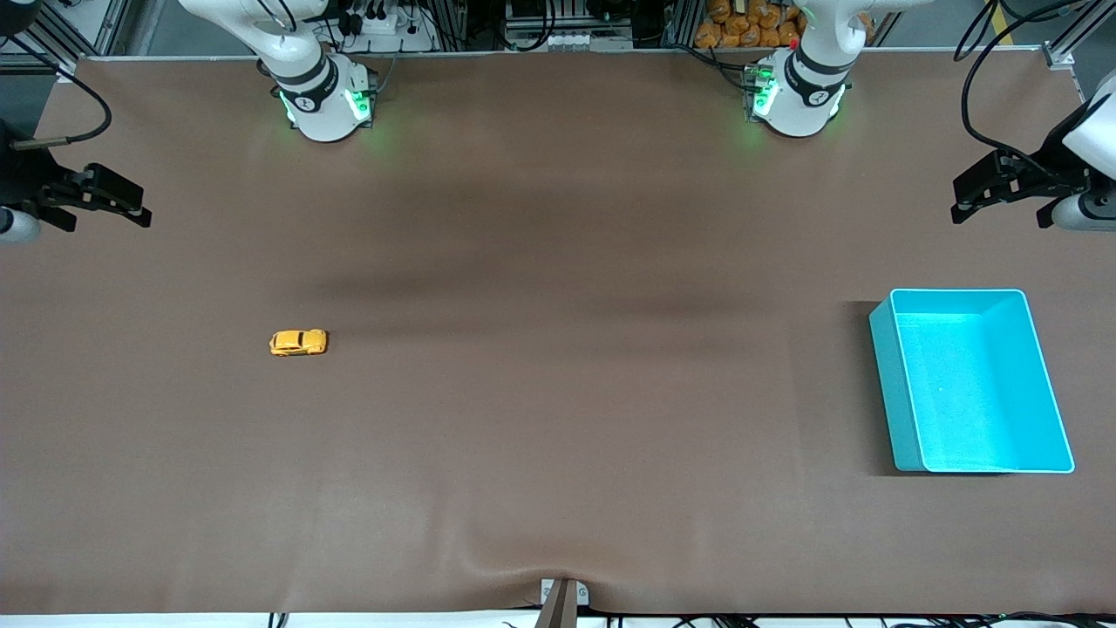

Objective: Wind and store yellow beetle car
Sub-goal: 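Lower the right gripper onto the yellow beetle car and grasp it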

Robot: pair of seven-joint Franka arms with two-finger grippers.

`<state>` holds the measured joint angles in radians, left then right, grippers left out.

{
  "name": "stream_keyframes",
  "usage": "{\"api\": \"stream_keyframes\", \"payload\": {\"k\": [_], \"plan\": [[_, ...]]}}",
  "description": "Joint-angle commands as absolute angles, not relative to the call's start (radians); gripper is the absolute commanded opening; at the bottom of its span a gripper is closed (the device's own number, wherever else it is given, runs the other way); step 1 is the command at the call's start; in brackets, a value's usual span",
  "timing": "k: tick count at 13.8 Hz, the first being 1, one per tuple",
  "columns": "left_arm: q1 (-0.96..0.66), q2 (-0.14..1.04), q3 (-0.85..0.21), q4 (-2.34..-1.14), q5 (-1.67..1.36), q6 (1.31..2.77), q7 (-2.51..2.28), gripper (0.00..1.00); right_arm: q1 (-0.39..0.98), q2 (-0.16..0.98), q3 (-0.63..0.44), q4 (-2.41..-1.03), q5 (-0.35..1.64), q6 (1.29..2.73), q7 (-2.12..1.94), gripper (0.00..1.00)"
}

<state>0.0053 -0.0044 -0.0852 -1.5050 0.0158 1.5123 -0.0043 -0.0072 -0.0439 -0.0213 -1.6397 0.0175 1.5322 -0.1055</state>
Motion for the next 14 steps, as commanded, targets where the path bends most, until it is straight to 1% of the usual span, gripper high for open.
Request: {"api": "stream_keyframes", "payload": {"k": [1,3,5,7,11,14], "plan": [[0.006,-0.003,-0.089,-1.502,0.032,1.520,-0.006,1.00,0.031,-0.005,-0.031,-1.637,0.015,1.526,-0.241,1.00],[0.006,-0.003,-0.089,-1.502,0.032,1.520,-0.005,1.00,0.029,0.017,-0.031,-1.678,0.014,1.595,-0.389,1.00],[0.006,-0.003,-0.089,-1.502,0.032,1.520,-0.006,1.00,0.029,0.021,-0.031,-1.750,0.009,1.678,-0.463,1.00],[0.006,-0.003,-0.089,-1.502,0.032,1.520,-0.005,1.00,0.032,0.038,-0.028,-1.793,0.006,1.718,-0.550,1.00],[0.002,-0.003,-0.089,-1.500,0.032,1.520,-0.006,1.00,0.032,0.048,-0.026,-1.867,0.005,1.808,-0.601,1.00],[0.003,-0.003,-0.090,-1.502,0.032,1.520,-0.005,1.00,0.032,0.069,-0.026,-1.913,-0.001,1.902,-0.780,1.00]]}}
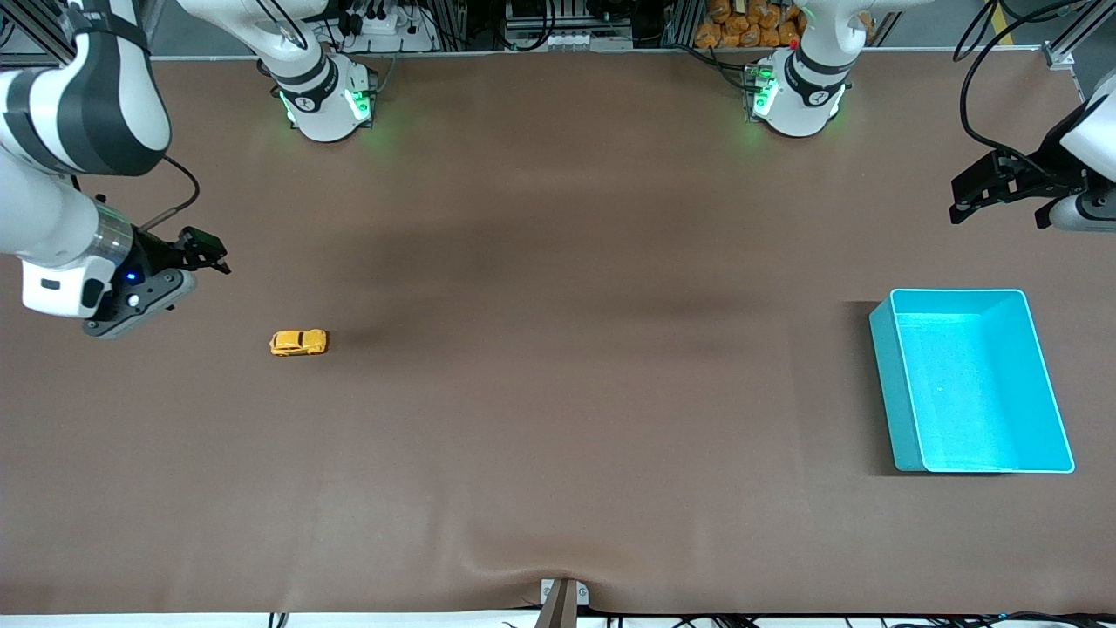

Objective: Wind and store yellow beetle car
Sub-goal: 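Lower the right gripper onto the yellow beetle car and grasp it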

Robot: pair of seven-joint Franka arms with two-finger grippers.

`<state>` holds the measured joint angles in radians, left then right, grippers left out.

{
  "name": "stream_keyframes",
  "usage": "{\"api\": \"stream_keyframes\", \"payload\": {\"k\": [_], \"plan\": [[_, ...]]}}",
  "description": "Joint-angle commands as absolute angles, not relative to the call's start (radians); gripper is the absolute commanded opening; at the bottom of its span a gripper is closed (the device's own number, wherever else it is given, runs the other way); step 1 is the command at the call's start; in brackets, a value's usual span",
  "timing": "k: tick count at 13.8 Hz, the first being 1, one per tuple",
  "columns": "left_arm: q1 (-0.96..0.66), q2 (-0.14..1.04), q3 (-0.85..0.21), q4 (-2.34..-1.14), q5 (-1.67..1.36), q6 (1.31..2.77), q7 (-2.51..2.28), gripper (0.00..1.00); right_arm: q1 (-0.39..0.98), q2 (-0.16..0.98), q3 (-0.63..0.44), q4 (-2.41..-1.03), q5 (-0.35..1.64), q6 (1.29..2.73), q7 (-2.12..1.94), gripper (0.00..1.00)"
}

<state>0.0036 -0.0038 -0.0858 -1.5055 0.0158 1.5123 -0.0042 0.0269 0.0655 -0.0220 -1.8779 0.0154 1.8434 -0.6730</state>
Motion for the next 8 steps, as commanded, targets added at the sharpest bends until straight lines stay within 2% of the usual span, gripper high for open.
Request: {"api": "stream_keyframes", "payload": {"k": [1,3,6,8], "plan": [[0.003,-0.003,-0.089,-1.502,0.032,1.520,-0.005,1.00,0.032,0.074,-0.026,-1.940,-0.020,1.957,-0.860,1.00],[0.003,-0.003,-0.089,-1.502,0.032,1.520,-0.003,1.00,0.035,0.077,-0.020,-1.997,-0.041,2.057,-0.980,1.00],[0.005,-0.003,-0.089,-1.502,0.032,1.520,-0.003,1.00,0.058,0.109,-0.014,-2.060,-0.043,2.127,-1.139,1.00],[0.003,-0.003,-0.089,-1.503,0.034,1.519,-0.003,1.00,0.061,0.147,0.001,-2.092,-0.043,2.251,-1.288,1.00]]}}
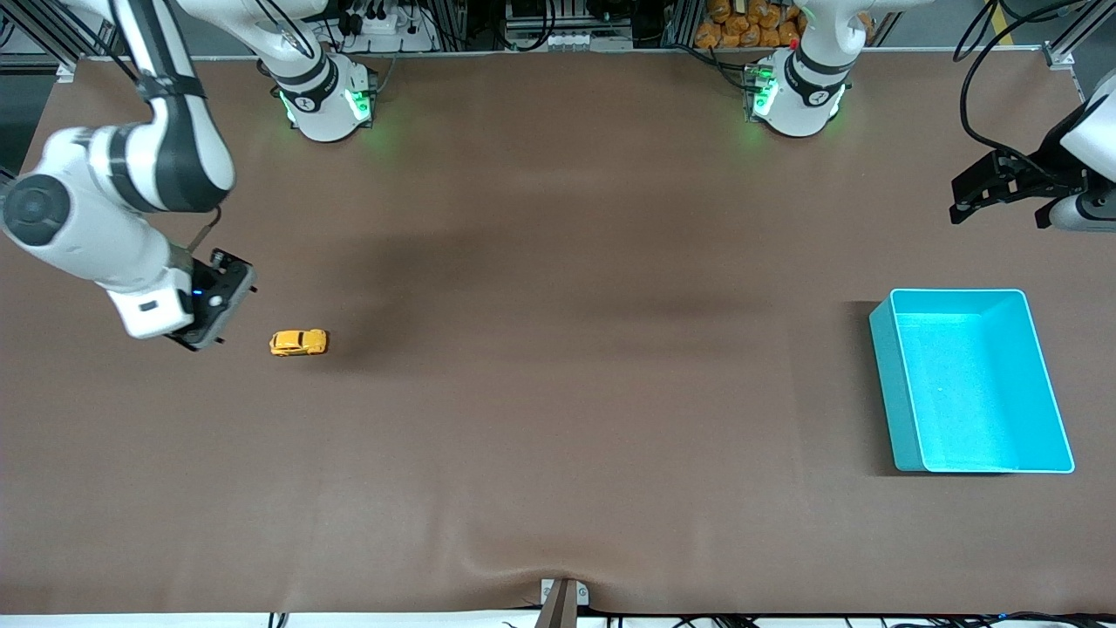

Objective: Wind and store yellow beetle car
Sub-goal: 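Lower the right gripper onto the yellow beetle car and grasp it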

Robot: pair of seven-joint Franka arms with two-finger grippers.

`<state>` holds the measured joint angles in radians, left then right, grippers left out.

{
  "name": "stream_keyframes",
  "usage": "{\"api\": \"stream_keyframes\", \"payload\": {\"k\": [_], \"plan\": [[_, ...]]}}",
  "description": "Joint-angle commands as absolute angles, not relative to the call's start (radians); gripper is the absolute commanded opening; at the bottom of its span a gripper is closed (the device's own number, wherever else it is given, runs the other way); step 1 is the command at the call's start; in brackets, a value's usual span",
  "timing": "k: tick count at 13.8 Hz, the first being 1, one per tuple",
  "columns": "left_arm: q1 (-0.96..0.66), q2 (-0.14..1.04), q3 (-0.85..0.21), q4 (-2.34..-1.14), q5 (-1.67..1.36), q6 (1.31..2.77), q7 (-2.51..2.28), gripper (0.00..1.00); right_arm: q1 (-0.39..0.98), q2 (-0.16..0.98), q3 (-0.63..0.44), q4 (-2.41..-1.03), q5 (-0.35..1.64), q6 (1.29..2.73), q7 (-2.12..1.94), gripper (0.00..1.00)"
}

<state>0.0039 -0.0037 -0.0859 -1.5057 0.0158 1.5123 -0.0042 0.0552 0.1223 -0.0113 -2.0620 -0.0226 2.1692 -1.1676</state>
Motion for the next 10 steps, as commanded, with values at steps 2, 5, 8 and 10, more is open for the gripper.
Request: {"api": "stream_keyframes", "payload": {"k": [2,5,8,10], "plan": [[0.003,-0.003,-0.089,-1.503,0.034,1.519,-0.002,1.00,0.058,0.193,0.003,-2.097,-0.041,2.301,-1.414,1.00],[0.003,-0.003,-0.089,-1.503,0.034,1.517,0.000,1.00,0.057,0.213,0.003,-2.170,-0.043,2.405,-1.503,0.98],[0.002,-0.003,-0.089,-1.503,0.034,1.516,0.000,1.00,0.054,0.250,0.002,-2.241,-0.043,2.525,-1.592,0.80],[0.002,-0.003,-0.089,-1.503,0.034,1.516,0.000,1.00,0.037,0.270,0.000,-2.250,-0.043,2.546,-1.592,0.77]]}}
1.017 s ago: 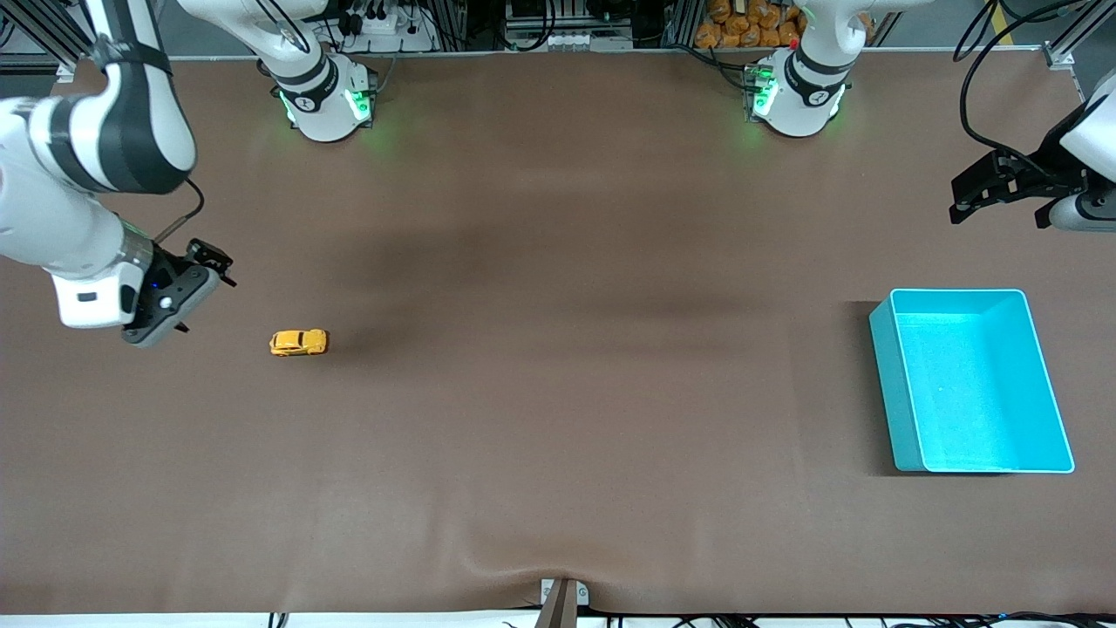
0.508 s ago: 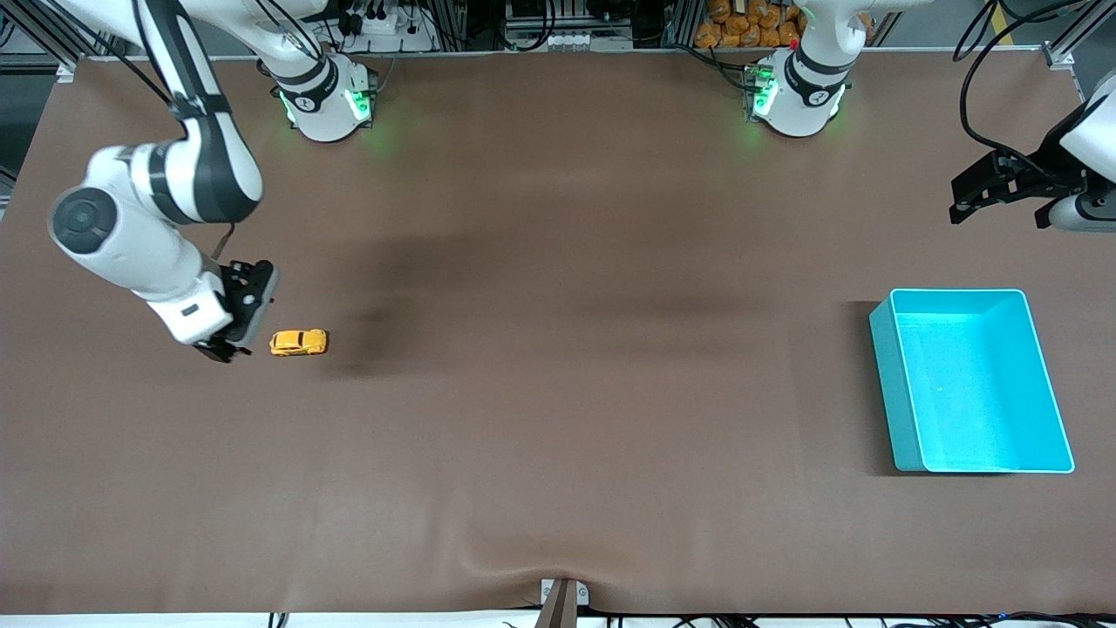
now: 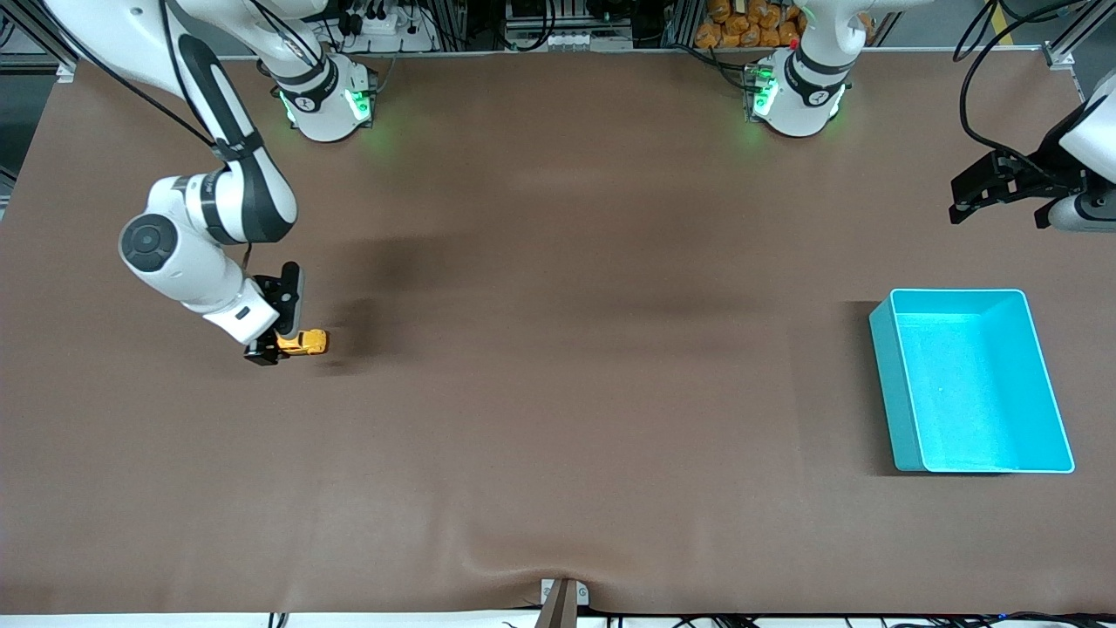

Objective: Wind and store yellow beetle car
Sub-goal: 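Lower the right gripper onto the yellow beetle car and grasp it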

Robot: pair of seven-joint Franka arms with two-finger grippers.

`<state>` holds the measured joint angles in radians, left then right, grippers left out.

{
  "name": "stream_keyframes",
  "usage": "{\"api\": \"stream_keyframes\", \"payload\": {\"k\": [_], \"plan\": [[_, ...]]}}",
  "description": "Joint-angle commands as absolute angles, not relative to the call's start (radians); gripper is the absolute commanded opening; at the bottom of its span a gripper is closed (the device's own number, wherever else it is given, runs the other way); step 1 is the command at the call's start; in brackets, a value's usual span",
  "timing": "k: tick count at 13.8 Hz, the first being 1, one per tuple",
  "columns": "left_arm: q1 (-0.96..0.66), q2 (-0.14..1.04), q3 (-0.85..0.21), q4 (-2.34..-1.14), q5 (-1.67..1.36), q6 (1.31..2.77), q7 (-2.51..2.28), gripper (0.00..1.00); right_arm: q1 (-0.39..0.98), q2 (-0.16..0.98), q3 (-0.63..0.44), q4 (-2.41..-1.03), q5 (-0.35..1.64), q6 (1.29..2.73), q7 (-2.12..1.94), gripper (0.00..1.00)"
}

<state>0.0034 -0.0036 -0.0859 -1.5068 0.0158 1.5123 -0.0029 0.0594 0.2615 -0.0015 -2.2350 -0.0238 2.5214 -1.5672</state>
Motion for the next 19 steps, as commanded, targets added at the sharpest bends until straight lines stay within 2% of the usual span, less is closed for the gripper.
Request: {"api": "stream_keyframes", "payload": {"k": [1,3,7,14,15,17,19], "plan": [[0.002,-0.003,-0.089,-1.503,0.034,1.516,0.000,1.00,0.035,0.281,0.000,-2.253,-0.043,2.563,-1.594,0.71],[0.002,-0.003,-0.089,-1.505,0.034,1.514,0.000,1.00,0.037,0.285,0.000,-2.258,-0.043,2.576,-1.592,0.65],[0.000,-0.003,-0.089,-1.503,0.035,1.514,-0.002,1.00,0.035,0.327,-0.003,-2.270,-0.043,2.655,-1.591,0.67],[-0.002,-0.003,-0.091,-1.503,0.037,1.514,-0.002,1.00,0.035,0.363,-0.003,-2.293,-0.043,2.709,-1.580,0.65],[-0.003,-0.003,-0.091,-1.503,0.037,1.514,-0.002,1.00,0.035,0.364,-0.003,-2.293,-0.043,2.707,-1.580,0.61],[-0.003,-0.003,-0.091,-1.505,0.035,1.513,0.000,1.00,0.034,0.365,-0.003,-2.292,-0.043,2.707,-1.580,0.41],[-0.003,-0.003,-0.091,-1.506,0.035,1.508,0.000,1.00,0.020,0.376,-0.005,-2.293,-0.043,2.707,-1.580,0.35]]}}
